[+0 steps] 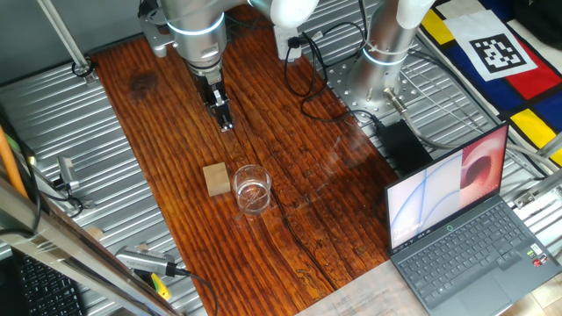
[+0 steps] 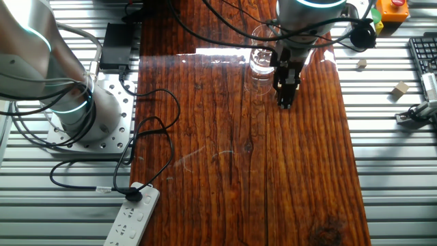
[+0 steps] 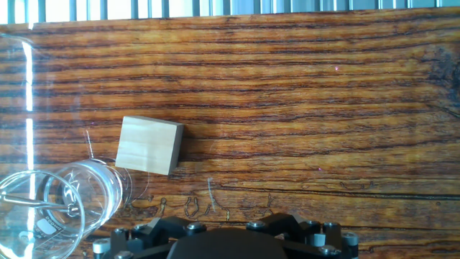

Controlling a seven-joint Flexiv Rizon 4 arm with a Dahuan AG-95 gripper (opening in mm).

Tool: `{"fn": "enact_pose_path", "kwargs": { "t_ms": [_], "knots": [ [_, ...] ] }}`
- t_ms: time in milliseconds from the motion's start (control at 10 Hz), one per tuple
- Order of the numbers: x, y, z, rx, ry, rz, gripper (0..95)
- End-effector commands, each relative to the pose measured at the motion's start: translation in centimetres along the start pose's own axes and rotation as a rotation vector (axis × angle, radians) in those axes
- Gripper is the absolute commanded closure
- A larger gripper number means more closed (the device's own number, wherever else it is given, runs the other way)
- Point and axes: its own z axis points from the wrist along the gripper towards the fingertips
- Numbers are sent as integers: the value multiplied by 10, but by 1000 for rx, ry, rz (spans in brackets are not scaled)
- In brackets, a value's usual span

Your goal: Stir the beaker with a glass rod

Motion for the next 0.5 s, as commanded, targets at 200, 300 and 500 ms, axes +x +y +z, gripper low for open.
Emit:
{"fn": "enact_pose_path", "kwargs": {
  "t_ms": [200,300,500],
  "knots": [
    [0,0,0,-45,-5,-22,950],
    [0,0,-1,-42,-6,-21,950],
    [0,0,-1,-41,-8,-36,950]
  ]
}}
